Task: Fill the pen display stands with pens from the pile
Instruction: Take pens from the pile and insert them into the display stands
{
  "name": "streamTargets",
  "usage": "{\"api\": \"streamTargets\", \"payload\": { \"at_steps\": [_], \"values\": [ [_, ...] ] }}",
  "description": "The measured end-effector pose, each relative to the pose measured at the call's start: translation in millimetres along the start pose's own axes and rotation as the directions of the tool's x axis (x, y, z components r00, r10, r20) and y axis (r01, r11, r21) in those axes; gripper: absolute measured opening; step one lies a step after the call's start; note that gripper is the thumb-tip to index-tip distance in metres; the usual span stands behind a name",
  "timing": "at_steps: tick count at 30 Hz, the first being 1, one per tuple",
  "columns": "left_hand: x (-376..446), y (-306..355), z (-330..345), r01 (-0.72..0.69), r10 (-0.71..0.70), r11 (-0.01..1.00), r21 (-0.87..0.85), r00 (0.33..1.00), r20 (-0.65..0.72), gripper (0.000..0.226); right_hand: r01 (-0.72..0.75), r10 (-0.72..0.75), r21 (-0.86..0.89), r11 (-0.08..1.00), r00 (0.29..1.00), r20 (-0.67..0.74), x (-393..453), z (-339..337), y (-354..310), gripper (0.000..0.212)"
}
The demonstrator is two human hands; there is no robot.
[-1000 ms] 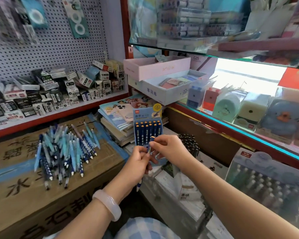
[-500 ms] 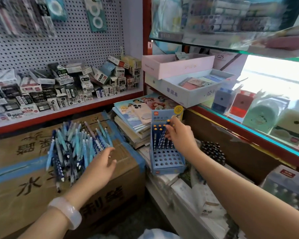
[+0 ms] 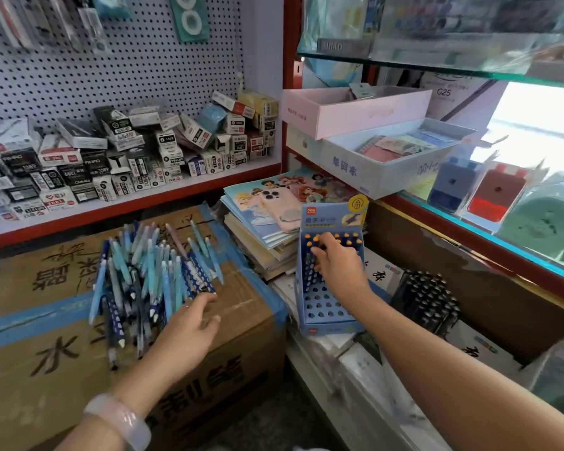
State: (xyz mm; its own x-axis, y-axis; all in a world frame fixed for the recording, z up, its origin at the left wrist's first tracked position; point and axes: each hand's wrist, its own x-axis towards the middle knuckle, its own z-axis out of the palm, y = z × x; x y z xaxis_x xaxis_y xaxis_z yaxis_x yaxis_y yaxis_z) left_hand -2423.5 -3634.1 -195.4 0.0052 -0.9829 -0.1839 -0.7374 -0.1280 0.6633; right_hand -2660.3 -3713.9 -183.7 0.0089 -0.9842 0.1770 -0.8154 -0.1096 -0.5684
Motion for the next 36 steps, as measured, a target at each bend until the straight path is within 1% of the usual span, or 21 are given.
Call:
{"api": "streamTargets", "payload": {
  "at_steps": [3,11,14,16,18,20,23,26,29,33,36],
  "values": [
    [0,3,2,0.002,-0.002,1.000,-0.018,1.000,0.011,0.040,0.002,0.002,-0.064,0.998,0.998,0.056,-3,8,0,0.018],
    [-3,5,1,0.001,-0.001,1.000,-0.016,1.000,-0.005,0.039,-0.037,0.038,-0.046,0.998,0.999,0.029,-10,11,5,0.021],
    [-6,12,-7,-0.013,0.013,1.000,-0.012,0.999,-0.049,0.038,-0.057,0.056,-0.031,0.998,0.998,-0.039,-16,0,2,0.023],
    [-7,18,-17,-0.026,0.025,1.000,-0.006,0.997,-0.071,0.037,-0.030,0.027,-0.037,0.999,0.996,-0.087,-17,-11,-10,0.024],
    [-9,23,-31,-0.023,0.025,1.000,0.021,0.996,-0.083,0.037,0.023,-0.022,0.007,1.000,0.996,-0.082,-18,-20,-31,0.023],
    [-13,21,-46,-0.013,0.019,0.999,0.052,0.995,-0.101,0.039,0.083,-0.079,0.085,0.993,0.996,-0.045,-21,-24,-57,0.022],
    [-19,2,-66,0.047,-0.039,0.997,0.069,0.992,-0.123,0.041,0.103,-0.123,0.204,0.974,0.988,0.090,-32,-14,-95,0.026],
    [-22,-26,-84,0.145,-0.137,0.989,0.041,0.977,-0.165,0.040,0.117,-0.159,0.212,0.970,0.967,0.197,-40,14,-124,0.031],
    [-19,-56,-95,0.234,-0.232,0.972,-0.012,0.951,-0.205,0.040,0.107,-0.165,0.234,0.966,0.955,0.246,-46,49,-141,0.030],
    [-1,-82,-109,0.328,-0.326,0.944,-0.029,0.918,-0.226,0.043,0.014,-0.103,0.290,0.957,0.950,0.295,-45,87,-150,0.026],
    [27,-94,-121,0.385,-0.385,0.922,-0.046,0.894,-0.231,0.051,0.031,-0.121,0.272,0.962,0.939,0.322,-37,103,-148,0.029]
  ]
}}
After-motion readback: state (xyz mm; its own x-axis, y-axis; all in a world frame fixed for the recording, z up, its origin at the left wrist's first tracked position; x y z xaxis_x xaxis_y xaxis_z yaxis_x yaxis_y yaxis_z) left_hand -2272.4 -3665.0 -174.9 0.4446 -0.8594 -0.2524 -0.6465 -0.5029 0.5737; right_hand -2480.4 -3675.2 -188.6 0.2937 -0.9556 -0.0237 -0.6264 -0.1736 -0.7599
